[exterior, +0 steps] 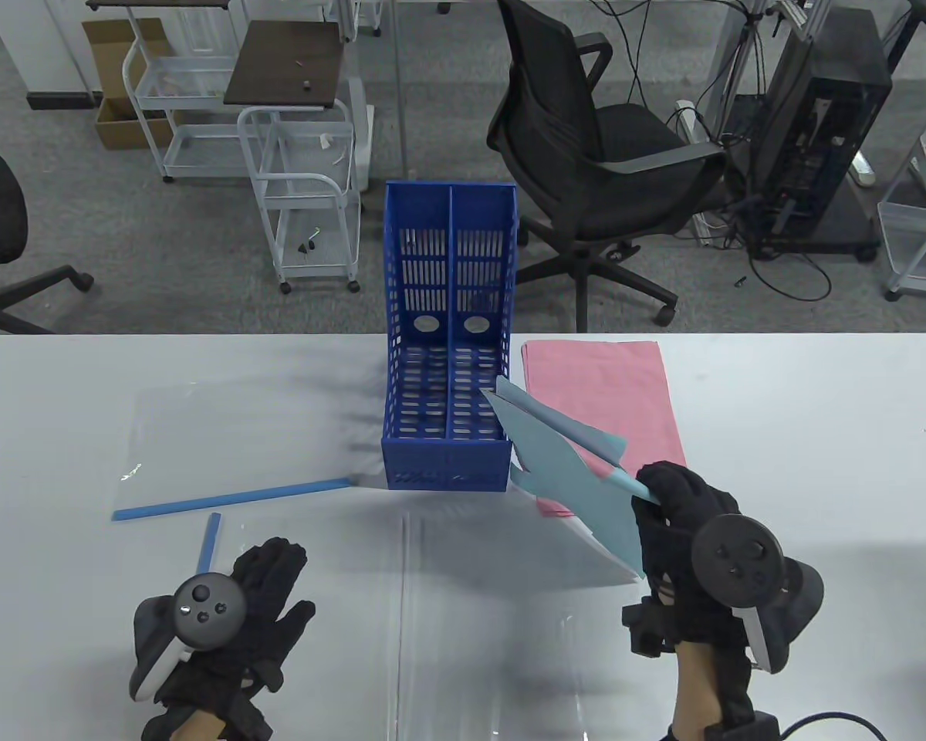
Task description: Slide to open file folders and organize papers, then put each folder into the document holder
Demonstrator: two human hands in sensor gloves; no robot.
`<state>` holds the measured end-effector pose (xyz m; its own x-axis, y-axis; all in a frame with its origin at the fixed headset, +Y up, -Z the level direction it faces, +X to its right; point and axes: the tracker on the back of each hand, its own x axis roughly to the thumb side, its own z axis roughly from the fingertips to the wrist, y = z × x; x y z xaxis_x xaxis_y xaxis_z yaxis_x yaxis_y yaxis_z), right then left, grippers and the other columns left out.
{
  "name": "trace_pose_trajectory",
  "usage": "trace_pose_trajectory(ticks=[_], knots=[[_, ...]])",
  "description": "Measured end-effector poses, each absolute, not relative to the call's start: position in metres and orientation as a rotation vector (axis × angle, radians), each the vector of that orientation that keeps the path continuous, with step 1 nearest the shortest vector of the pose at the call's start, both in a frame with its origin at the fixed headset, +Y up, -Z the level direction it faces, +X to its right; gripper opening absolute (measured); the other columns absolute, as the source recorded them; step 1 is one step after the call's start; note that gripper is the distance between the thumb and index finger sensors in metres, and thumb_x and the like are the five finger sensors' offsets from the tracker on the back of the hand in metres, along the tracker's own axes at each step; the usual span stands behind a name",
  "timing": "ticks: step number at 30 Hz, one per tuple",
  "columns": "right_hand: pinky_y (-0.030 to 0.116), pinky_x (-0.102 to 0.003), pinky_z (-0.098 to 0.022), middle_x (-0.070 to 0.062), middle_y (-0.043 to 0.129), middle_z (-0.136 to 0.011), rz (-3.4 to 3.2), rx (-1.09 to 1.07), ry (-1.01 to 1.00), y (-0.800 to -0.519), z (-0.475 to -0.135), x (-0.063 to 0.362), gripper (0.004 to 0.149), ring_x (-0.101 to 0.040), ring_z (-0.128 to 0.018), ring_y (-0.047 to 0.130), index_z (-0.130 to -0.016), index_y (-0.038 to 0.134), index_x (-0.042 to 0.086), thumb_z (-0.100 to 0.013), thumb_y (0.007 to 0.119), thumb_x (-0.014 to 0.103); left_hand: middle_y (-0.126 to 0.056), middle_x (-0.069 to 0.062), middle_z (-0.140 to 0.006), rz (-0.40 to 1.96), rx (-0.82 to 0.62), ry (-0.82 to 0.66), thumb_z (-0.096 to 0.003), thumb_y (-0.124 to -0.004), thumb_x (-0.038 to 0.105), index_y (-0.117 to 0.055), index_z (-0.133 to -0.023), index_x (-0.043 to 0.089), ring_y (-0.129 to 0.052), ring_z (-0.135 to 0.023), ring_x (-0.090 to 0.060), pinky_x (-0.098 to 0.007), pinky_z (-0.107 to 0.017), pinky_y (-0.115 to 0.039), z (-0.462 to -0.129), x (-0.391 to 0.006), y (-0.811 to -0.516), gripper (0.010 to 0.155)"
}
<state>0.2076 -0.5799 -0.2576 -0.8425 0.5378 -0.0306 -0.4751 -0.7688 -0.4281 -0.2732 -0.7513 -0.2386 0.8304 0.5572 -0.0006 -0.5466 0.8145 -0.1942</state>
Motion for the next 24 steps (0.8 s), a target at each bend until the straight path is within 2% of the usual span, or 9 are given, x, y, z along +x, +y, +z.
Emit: trace_pose_trajectory(ticks=[8, 11, 14, 17, 20, 21, 23, 24], knots=[[0.068, -0.057, -0.071, 0.000, 0.093, -0.090, 2.398, 0.074, -0.346, -0.548, -0.241, 0.184, 0.042, -0.030, -0.083, 0.094, -0.081, 0.087, 0.030, -0.041, 0.087, 0.040, -0.043, 0.015, -0.125, 0.846, -0.194, -0.167, -0.0450, -0.077, 0.058, -0.040, -0.113, 0.044, -0.047, -0.121, -0.023, -0.054, -0.086, -0.048, -0.239, -0.275, -0.754, 0.079], [0.068, -0.057, -0.071, 0.000, 0.093, -0.090, 2.284, 0.232, -0.202, -0.553, -0.249, 0.173, 0.042, -0.030, -0.083, 0.094, -0.082, 0.087, 0.029, -0.041, 0.087, 0.040, -0.040, 0.014, -0.125, 0.997, -0.164, -0.246, -0.0441, -0.080, 0.058, -0.037, -0.113, 0.044, -0.043, -0.121, -0.022, -0.055, -0.086, -0.047, -0.240, -0.275, -0.754, 0.082], [0.069, -0.058, -0.069, -0.001, 0.093, -0.089, 2.152, 0.373, -0.048, -0.565, -0.262, 0.155, 0.042, -0.032, -0.081, 0.094, -0.081, 0.087, 0.027, -0.041, 0.087, 0.039, -0.037, 0.016, -0.125, 1.084, -0.102, -0.314, -0.0413, -0.083, 0.060, -0.035, -0.113, 0.045, -0.036, -0.122, -0.015, -0.053, -0.087, -0.044, -0.239, -0.277, -0.751, 0.088], [0.069, -0.058, -0.069, -0.002, 0.094, -0.089, 2.108, 0.490, 0.065, -0.574, -0.269, 0.134, 0.042, -0.032, -0.081, 0.094, -0.081, 0.087, 0.027, -0.041, 0.087, 0.039, -0.038, 0.016, -0.125, 1.181, -0.093, -0.419, -0.0384, -0.086, 0.063, -0.034, -0.113, 0.045, -0.039, -0.123, -0.015, -0.055, -0.087, -0.044, -0.239, -0.281, -0.748, 0.092], [0.069, -0.058, -0.069, -0.002, 0.094, -0.088, 2.073, 0.554, 0.148, -0.580, -0.271, 0.116, 0.042, -0.032, -0.080, 0.094, -0.081, 0.087, 0.027, -0.041, 0.087, 0.039, -0.054, 0.011, -0.123, 1.321, -0.166, -0.526, -0.0390, -0.090, 0.059, -0.045, -0.113, 0.041, -0.059, -0.119, -0.020, -0.057, -0.085, -0.053, -0.240, -0.280, -0.747, 0.088], [0.069, -0.058, -0.068, -0.002, 0.094, -0.088, 2.058, 0.575, 0.182, -0.583, -0.272, 0.109, 0.042, -0.032, -0.080, 0.094, -0.081, 0.087, 0.027, -0.041, 0.087, 0.039, -0.064, 0.008, -0.119, 1.361, -0.180, -0.551, -0.0401, -0.090, 0.055, -0.053, -0.112, 0.039, -0.071, -0.115, -0.020, -0.056, -0.083, -0.059, -0.241, -0.279, -0.748, 0.082], [0.069, -0.058, -0.068, -0.002, 0.093, -0.088, 2.030, 0.608, 0.224, -0.588, -0.273, 0.100, 0.043, -0.032, -0.080, 0.095, -0.082, 0.087, 0.027, -0.041, 0.087, 0.040, -0.089, 0.003, -0.101, 1.390, -0.208, -0.540, -0.0452, -0.086, 0.044, -0.076, -0.101, 0.034, -0.096, -0.093, -0.022, -0.050, -0.076, -0.072, -0.241, -0.278, -0.748, 0.057], [0.070, -0.058, -0.068, -0.003, 0.093, -0.089, 2.006, 0.619, 0.245, -0.591, -0.273, 0.097, 0.043, -0.032, -0.080, 0.095, -0.082, 0.087, 0.026, -0.041, 0.087, 0.040, -0.096, 0.002, -0.092, 1.388, -0.190, -0.505, -0.0463, -0.084, 0.040, -0.082, -0.096, 0.032, -0.103, -0.082, -0.022, -0.048, -0.072, -0.077, -0.240, -0.278, -0.748, 0.051]])
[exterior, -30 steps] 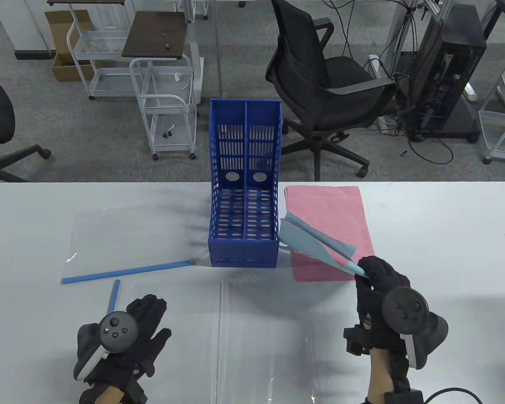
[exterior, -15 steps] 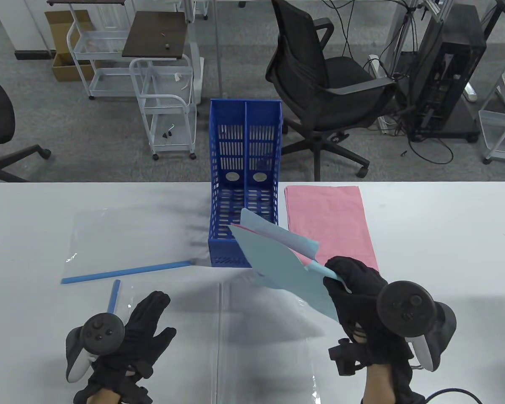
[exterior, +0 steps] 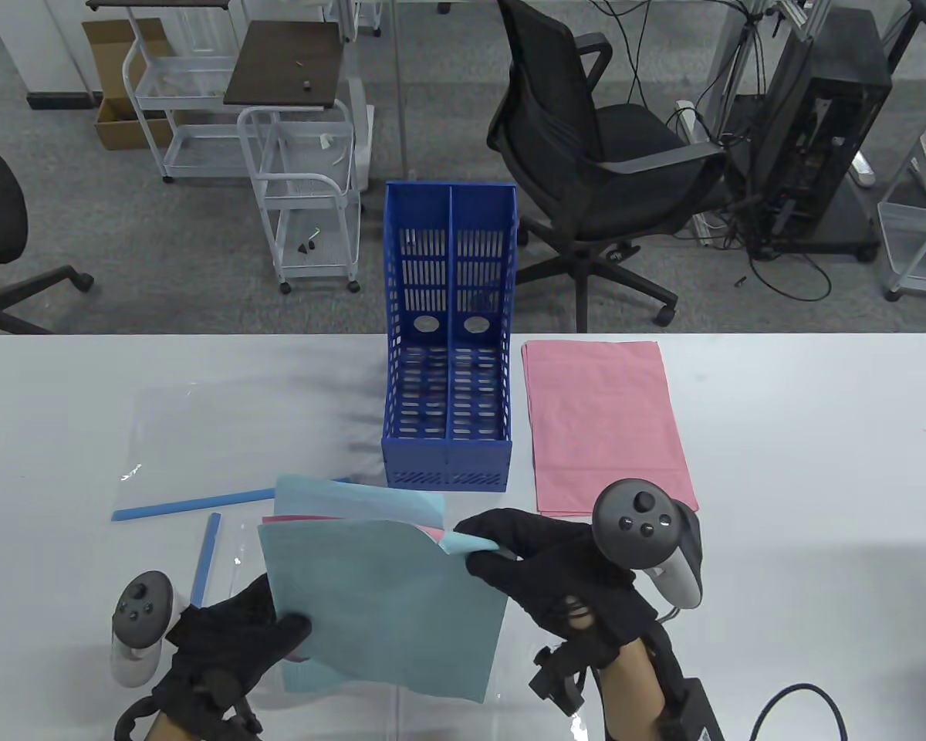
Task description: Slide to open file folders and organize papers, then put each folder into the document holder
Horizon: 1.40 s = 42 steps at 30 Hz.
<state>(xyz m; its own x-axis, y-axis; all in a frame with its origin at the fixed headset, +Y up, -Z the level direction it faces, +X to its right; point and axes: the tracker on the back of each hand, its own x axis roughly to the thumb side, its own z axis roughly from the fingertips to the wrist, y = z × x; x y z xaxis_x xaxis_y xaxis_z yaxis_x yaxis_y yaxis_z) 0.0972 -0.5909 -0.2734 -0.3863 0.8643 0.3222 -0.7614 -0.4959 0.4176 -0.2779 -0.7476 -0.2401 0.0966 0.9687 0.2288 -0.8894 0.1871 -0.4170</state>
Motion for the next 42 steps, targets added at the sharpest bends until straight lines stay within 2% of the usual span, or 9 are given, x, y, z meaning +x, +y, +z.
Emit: trace_pose_trajectory(ticks=[1, 7, 13, 17, 22, 26, 29, 34, 42], knots=[[0.070, -0.058, -0.068, -0.003, 0.093, -0.089, 1.984, 0.621, 0.256, -0.593, -0.274, 0.096, 0.044, -0.033, -0.080, 0.095, -0.083, 0.086, 0.026, -0.041, 0.087, 0.040, -0.103, 0.002, -0.083, 1.379, -0.169, -0.484, -0.0466, -0.083, 0.039, -0.086, -0.092, 0.032, -0.109, -0.071, -0.020, -0.046, -0.066, -0.083, -0.240, -0.278, -0.748, 0.046], [0.071, -0.061, -0.065, -0.009, 0.079, -0.102, 1.639, 0.612, 0.299, -0.623, -0.280, 0.099, 0.081, -0.038, -0.083, 0.091, -0.104, 0.060, 0.022, -0.038, 0.078, 0.066, -0.106, 0.002, -0.075, 1.448, -0.129, -0.408, -0.0466, -0.083, 0.039, -0.088, -0.090, 0.033, -0.114, -0.058, -0.018, -0.042, -0.056, -0.090, -0.241, -0.283, -0.753, 0.044], [0.071, -0.060, -0.064, -0.010, 0.073, -0.105, 1.567, 0.505, 0.256, -0.652, -0.281, 0.102, 0.090, -0.038, -0.083, 0.089, -0.106, 0.049, 0.021, -0.036, 0.077, 0.069, -0.105, 0.003, -0.075, 1.500, -0.140, -0.429, -0.0469, -0.082, 0.039, -0.088, -0.090, 0.035, -0.114, -0.058, -0.017, -0.042, -0.056, -0.090, -0.241, -0.277, -0.755, 0.044], [0.077, -0.056, -0.061, -0.006, 0.084, -0.097, 1.734, 0.417, 0.234, -0.666, -0.275, 0.097, 0.082, -0.032, -0.076, 0.097, -0.102, 0.059, 0.019, -0.036, 0.082, 0.062, -0.105, 0.003, -0.076, 1.510, -0.120, -0.419, -0.0470, -0.082, 0.040, -0.087, -0.091, 0.035, -0.114, -0.058, -0.017, -0.042, -0.056, -0.090, -0.239, -0.274, -0.756, 0.044], [0.083, -0.052, -0.054, -0.002, 0.103, -0.073, 1.833, 0.301, 0.125, -0.676, -0.260, 0.090, 0.047, -0.028, -0.059, 0.107, -0.083, 0.086, 0.021, -0.041, 0.084, 0.042, -0.105, 0.003, -0.077, 1.431, -0.075, -0.300, -0.0472, -0.081, 0.040, -0.085, -0.092, 0.031, -0.114, -0.059, -0.017, -0.041, -0.057, -0.090, -0.234, -0.268, -0.757, 0.045], [0.087, -0.049, -0.052, 0.001, 0.105, -0.070, 2.101, 0.324, -0.215, -0.673, -0.245, 0.085, 0.045, -0.024, -0.055, 0.110, -0.081, 0.086, 0.024, -0.039, 0.082, 0.040, -0.106, 0.001, -0.075, 1.327, -0.053, -0.202, -0.0472, -0.080, 0.041, -0.084, -0.092, 0.027, -0.115, -0.057, -0.017, -0.040, -0.055, -0.091, -0.229, -0.259, -0.757, 0.047], [0.089, -0.047, -0.049, 0.001, 0.106, -0.069, 2.155, 0.349, -0.282, -0.674, -0.241, 0.087, 0.045, -0.022, -0.050, 0.111, -0.081, 0.086, 0.023, -0.039, 0.081, 0.040, -0.108, 0.000, -0.073, 1.245, -0.046, -0.180, -0.0469, -0.080, 0.043, -0.085, -0.091, 0.025, -0.117, -0.052, -0.017, -0.040, -0.052, -0.093, -0.226, -0.252, -0.757, 0.048], [0.093, -0.041, -0.039, -0.003, 0.109, -0.058, 2.036, 0.242, -0.075, -0.687, -0.257, 0.114, 0.044, -0.017, -0.033, 0.113, -0.078, 0.089, 0.017, -0.039, 0.082, 0.037, -0.111, 0.000, -0.067, 1.263, -0.126, -0.204, -0.0462, -0.080, 0.048, -0.089, -0.087, 0.023, -0.118, -0.046, -0.017, -0.039, -0.048, -0.094, -0.229, -0.244, -0.761, 0.049], [0.094, -0.039, -0.036, -0.005, 0.108, -0.054, 1.827, 0.058, 0.348, -0.726, -0.280, 0.152, 0.044, -0.015, -0.026, 0.111, -0.078, 0.089, 0.012, -0.041, 0.081, 0.035, -0.111, -0.001, -0.063, 1.313, -0.339, -0.216, -0.0461, -0.080, 0.050, -0.090, -0.086, 0.021, -0.117, -0.041, -0.018, -0.040, -0.045, -0.094, -0.235, -0.228, -0.777, 0.050]])
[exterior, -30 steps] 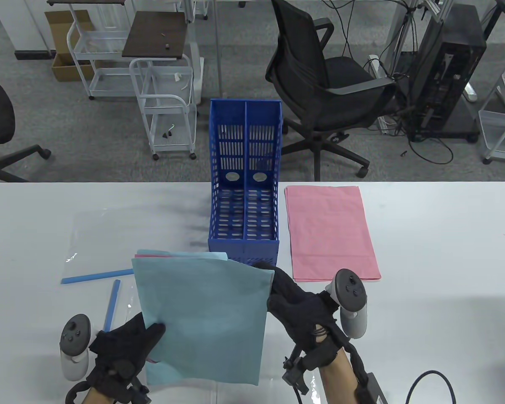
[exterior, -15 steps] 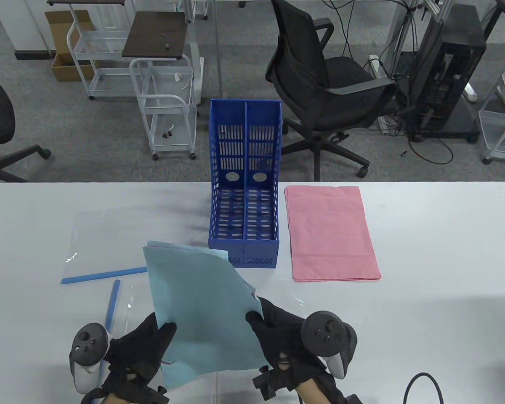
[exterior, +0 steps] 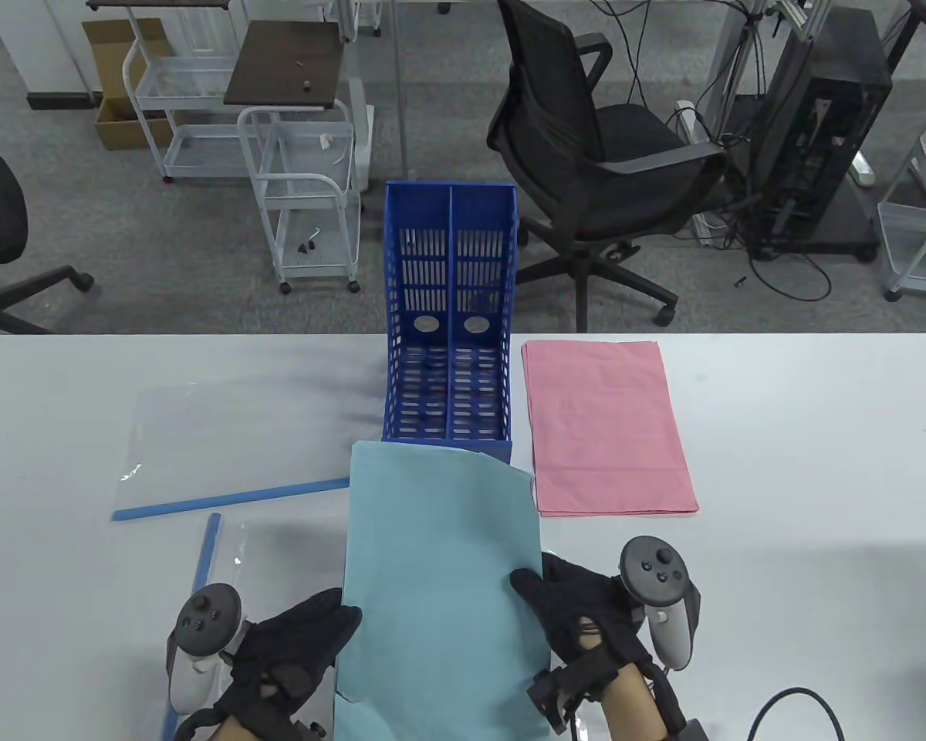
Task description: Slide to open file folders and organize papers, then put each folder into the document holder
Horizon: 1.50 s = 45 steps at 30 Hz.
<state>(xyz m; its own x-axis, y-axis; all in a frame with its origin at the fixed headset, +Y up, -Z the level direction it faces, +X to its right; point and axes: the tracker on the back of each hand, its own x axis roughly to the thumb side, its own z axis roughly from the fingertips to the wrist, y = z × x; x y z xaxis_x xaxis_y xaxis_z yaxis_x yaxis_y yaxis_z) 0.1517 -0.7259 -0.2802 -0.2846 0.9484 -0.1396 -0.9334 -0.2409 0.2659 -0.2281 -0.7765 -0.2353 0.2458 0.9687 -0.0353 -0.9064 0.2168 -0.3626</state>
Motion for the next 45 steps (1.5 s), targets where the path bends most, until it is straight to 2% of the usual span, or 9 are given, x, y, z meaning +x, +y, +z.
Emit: trace_pose_trajectory(ticks=[5, 12, 21, 26, 36, 39, 41, 44, 45], knots=[[0.093, -0.039, -0.037, -0.006, 0.108, -0.054, 1.798, -0.018, 0.488, -0.746, -0.290, 0.170, 0.044, -0.015, -0.026, 0.110, -0.078, 0.089, 0.012, -0.041, 0.081, 0.035, -0.107, -0.003, -0.072, 1.189, -0.385, -0.212, -0.0468, -0.079, 0.050, -0.085, -0.092, 0.021, -0.115, -0.050, -0.021, -0.042, -0.050, -0.091, -0.237, -0.220, -0.781, 0.054], [0.092, -0.039, -0.039, -0.005, 0.107, -0.056, 1.851, -0.153, 0.578, -0.768, -0.298, 0.193, 0.044, -0.016, -0.028, 0.109, -0.079, 0.088, 0.012, -0.042, 0.081, 0.035, -0.103, -0.006, -0.080, 1.027, -0.407, -0.220, -0.0468, -0.078, 0.050, -0.080, -0.097, 0.021, -0.112, -0.058, -0.024, -0.046, -0.055, -0.087, -0.238, -0.210, -0.783, 0.058], [0.090, -0.041, -0.042, -0.005, 0.106, -0.058, 1.919, -0.229, 0.685, -0.784, -0.301, 0.194, 0.044, -0.017, -0.032, 0.109, -0.079, 0.087, 0.011, -0.042, 0.081, 0.034, -0.102, -0.006, -0.082, 1.024, -0.398, -0.223, -0.0466, -0.078, 0.050, -0.079, -0.098, 0.021, -0.112, -0.060, -0.025, -0.047, -0.056, -0.087, -0.237, -0.211, -0.781, 0.059], [0.090, -0.041, -0.044, -0.006, 0.106, -0.061, 1.985, -0.252, 0.735, -0.783, -0.299, 0.191, 0.045, -0.018, -0.035, 0.110, -0.081, 0.086, 0.011, -0.043, 0.081, 0.036, -0.102, -0.006, -0.082, 1.031, -0.382, -0.210, -0.0465, -0.078, 0.050, -0.079, -0.098, 0.021, -0.112, -0.060, -0.026, -0.047, -0.057, -0.087, -0.237, -0.216, -0.779, 0.059], [0.084, -0.046, -0.050, -0.008, 0.100, -0.073, 2.342, -0.389, 0.587, -0.756, -0.290, 0.189, 0.059, -0.023, -0.047, 0.106, -0.089, 0.080, 0.013, -0.041, 0.084, 0.047, -0.099, -0.009, -0.086, 0.974, -0.279, -0.125, -0.0465, -0.079, 0.050, -0.077, -0.100, 0.020, -0.109, -0.065, -0.029, -0.050, -0.059, -0.084, -0.231, -0.239, -0.760, 0.062], [0.082, -0.048, -0.053, -0.009, 0.097, -0.078, 2.510, -0.440, 0.519, -0.748, -0.287, 0.184, 0.065, -0.025, -0.051, 0.105, -0.092, 0.077, 0.013, -0.040, 0.084, 0.050, -0.094, -0.011, -0.091, 0.874, -0.213, -0.038, -0.0465, -0.079, 0.051, -0.074, -0.102, 0.020, -0.105, -0.071, -0.032, -0.053, -0.062, -0.080, -0.229, -0.252, -0.751, 0.064], [0.082, -0.048, -0.054, -0.007, 0.097, -0.079, 2.685, -0.442, 0.451, -0.743, -0.285, 0.175, 0.068, -0.025, -0.054, 0.104, -0.093, 0.074, 0.014, -0.039, 0.084, 0.052, -0.091, -0.014, -0.096, 0.721, -0.177, 0.064, -0.0460, -0.080, 0.051, -0.073, -0.104, 0.019, -0.102, -0.076, -0.036, -0.056, -0.064, -0.077, -0.227, -0.262, -0.746, 0.067], [0.072, -0.056, -0.063, -0.012, 0.079, -0.099, 2.839, -0.367, 0.465, -0.740, -0.281, 0.156, 0.080, -0.035, -0.074, 0.094, -0.104, 0.057, 0.021, -0.037, 0.085, 0.056, -0.083, -0.019, -0.104, 0.499, -0.163, 0.184, -0.0446, -0.082, 0.052, -0.073, -0.106, 0.017, -0.094, -0.086, -0.046, -0.062, -0.067, -0.071, -0.227, -0.270, -0.744, 0.071], [0.070, -0.058, -0.065, -0.013, 0.072, -0.104, 2.888, -0.336, 0.507, -0.741, -0.280, 0.150, 0.083, -0.037, -0.078, 0.090, -0.105, 0.051, 0.025, -0.037, 0.084, 0.058, -0.079, -0.021, -0.107, 0.449, -0.174, 0.213, -0.0443, -0.083, 0.052, -0.073, -0.107, 0.017, -0.087, -0.091, -0.053, -0.067, -0.068, -0.066, -0.227, -0.271, -0.745, 0.072]])
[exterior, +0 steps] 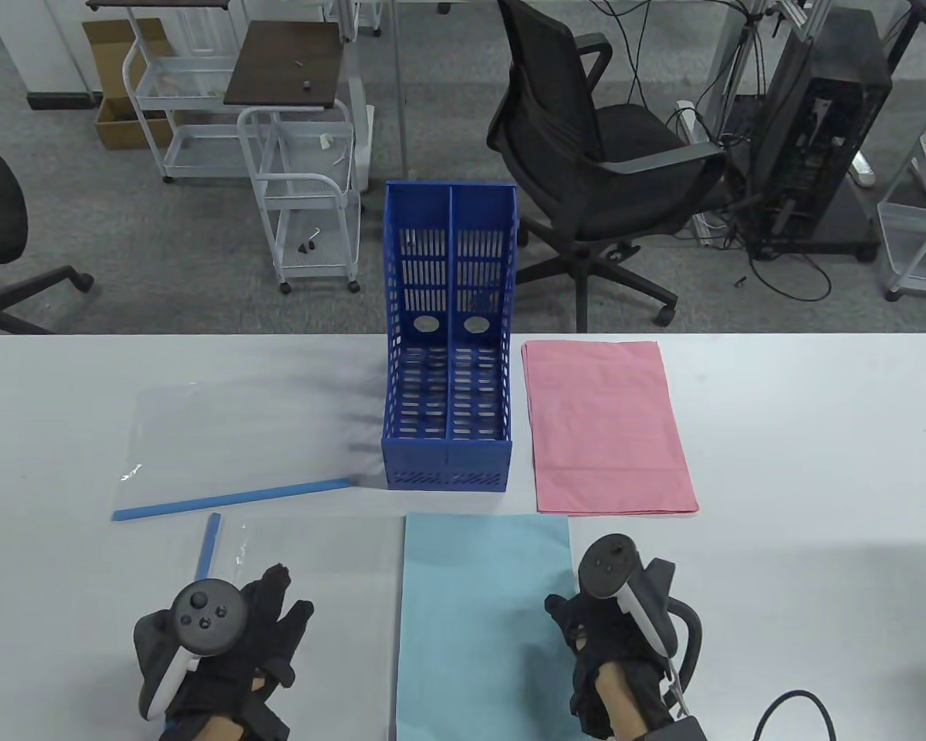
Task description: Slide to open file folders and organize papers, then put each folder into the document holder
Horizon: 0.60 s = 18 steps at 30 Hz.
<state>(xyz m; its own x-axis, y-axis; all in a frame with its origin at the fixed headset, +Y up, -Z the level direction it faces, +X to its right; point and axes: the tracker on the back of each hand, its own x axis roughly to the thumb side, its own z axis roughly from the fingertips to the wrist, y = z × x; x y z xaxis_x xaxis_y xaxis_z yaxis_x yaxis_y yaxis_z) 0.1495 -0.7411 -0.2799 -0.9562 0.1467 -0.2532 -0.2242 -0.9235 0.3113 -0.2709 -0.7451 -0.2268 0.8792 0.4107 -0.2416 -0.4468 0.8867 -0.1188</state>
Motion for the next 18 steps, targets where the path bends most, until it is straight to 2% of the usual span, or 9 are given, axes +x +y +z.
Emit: trace_pose_trajectory(ticks=[3, 8, 16, 18], knots=[[0.064, -0.061, -0.068, -0.014, 0.058, -0.112, 2.972, -0.258, 0.639, -0.745, -0.277, 0.134, 0.086, -0.042, -0.087, 0.080, -0.107, 0.045, 0.032, -0.036, 0.083, 0.061, -0.074, -0.023, -0.110, 0.389, -0.219, 0.246, -0.0436, -0.084, 0.051, -0.074, -0.107, 0.016, -0.080, -0.092, -0.061, -0.071, -0.068, -0.063, -0.229, -0.272, -0.751, 0.073], [0.059, -0.062, -0.071, -0.013, 0.046, -0.116, 3.091, -0.208, 0.751, -0.753, -0.274, 0.120, 0.088, -0.043, -0.092, 0.069, -0.107, 0.044, 0.036, -0.034, 0.085, 0.062, -0.073, -0.027, -0.109, 0.372, -0.286, 0.250, -0.0433, -0.084, 0.051, -0.075, -0.107, 0.016, -0.081, -0.091, -0.061, -0.072, -0.067, -0.063, -0.234, -0.268, -0.760, 0.074], [0.059, -0.061, -0.071, -0.014, 0.045, -0.116, 3.160, -0.204, 0.762, -0.756, -0.274, 0.112, 0.087, -0.043, -0.091, 0.069, -0.107, 0.045, 0.035, -0.034, 0.087, 0.059, -0.074, -0.028, -0.108, 0.344, -0.309, 0.246, -0.0422, -0.084, 0.052, -0.077, -0.107, 0.018, -0.076, -0.094, -0.058, -0.070, -0.068, -0.064, -0.236, -0.265, -0.765, 0.073], [0.059, -0.061, -0.071, -0.014, 0.044, -0.116, 3.160, -0.205, 0.766, -0.756, -0.273, 0.111, 0.087, -0.044, -0.091, 0.068, -0.107, 0.045, 0.035, -0.034, 0.087, 0.058, -0.075, -0.025, -0.109, 0.351, -0.313, 0.246, -0.0422, -0.084, 0.052, -0.076, -0.107, 0.019, -0.076, -0.095, -0.057, -0.069, -0.068, -0.064, -0.237, -0.266, -0.765, 0.073]])
